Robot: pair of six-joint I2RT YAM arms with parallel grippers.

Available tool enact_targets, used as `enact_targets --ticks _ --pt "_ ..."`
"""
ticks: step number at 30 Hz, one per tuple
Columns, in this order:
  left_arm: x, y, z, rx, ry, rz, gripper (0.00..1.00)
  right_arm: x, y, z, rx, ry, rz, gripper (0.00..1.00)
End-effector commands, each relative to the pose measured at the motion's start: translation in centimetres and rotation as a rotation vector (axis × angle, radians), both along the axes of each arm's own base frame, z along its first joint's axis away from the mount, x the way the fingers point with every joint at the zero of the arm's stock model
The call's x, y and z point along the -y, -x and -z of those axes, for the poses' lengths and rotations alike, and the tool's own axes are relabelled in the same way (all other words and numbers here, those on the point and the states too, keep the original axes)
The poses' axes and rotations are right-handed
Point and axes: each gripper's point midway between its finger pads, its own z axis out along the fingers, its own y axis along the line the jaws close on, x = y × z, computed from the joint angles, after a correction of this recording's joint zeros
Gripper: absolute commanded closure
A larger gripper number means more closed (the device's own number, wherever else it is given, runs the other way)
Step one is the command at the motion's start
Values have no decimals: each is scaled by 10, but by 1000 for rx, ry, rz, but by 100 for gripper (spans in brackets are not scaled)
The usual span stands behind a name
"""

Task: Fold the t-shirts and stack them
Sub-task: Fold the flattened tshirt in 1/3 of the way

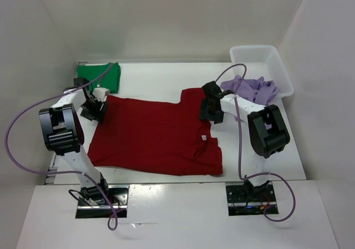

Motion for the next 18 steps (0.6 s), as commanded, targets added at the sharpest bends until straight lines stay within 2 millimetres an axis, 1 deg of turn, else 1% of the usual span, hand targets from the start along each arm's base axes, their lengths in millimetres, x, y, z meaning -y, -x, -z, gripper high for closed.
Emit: enact_targets --ticks 1,2,3,4,5,7,8,9,10,11,12,13,14,15,16,17,18 --pt "17 -7 18 -5 65 -6 33 -8 -11 -6 67 -55 -59 31" --pt "17 -8 25 -14 67 -6 33 -11 -13 -7 75 -70 -64 31" --pt "16 -10 29 -16 40 -11 33 -13 -12 -3 62 -74 -68 31" --pt "13 -7 35 -33 25 -25 34 -12 -14 2 57 -82 -73 31" --pt "6 -4 44 -53 -13 -35 42 -15 -15 4 55 -93 -77 31" --pt "2 0 49 -71 -40 -43 53 -13 -14 11 34 -95 -72 31" --pt "0 3 55 -90 -46 -45 65 -9 -11 18 11 -100 -64 31" --pt "-1 9 61 -116 -59 -48 71 -4 -13 18 10 -105 -38 33" --pt "-1 9 61 -116 -59 -48 78 -3 -10 21 -1 -107 -23 36" --pt "-1 9 61 -116 -59 -48 85 3 -10 17 -2 -110 1 43" --pt "-1 13 63 -125 -57 -48 98 11 -11 15 3 -110 39 49" --pt "-1 17 63 -132 -64 -49 100 16 -5 10 -5 -107 49 54" --pt "-1 16 60 -123 -66 -50 100 25 -7 5 5 -103 86 65" --pt "-2 21 63 -138 -72 -51 100 30 -5 4 7 -104 97 70" --pt "-2 21 63 -139 -72 -51 100 34 -1 0 9 -104 106 74" --pt "-1 25 63 -141 -72 -51 100 35 3 1 -5 -100 107 77" --pt "-4 26 63 -142 -71 -60 100 40 2 -3 -2 -100 121 84"
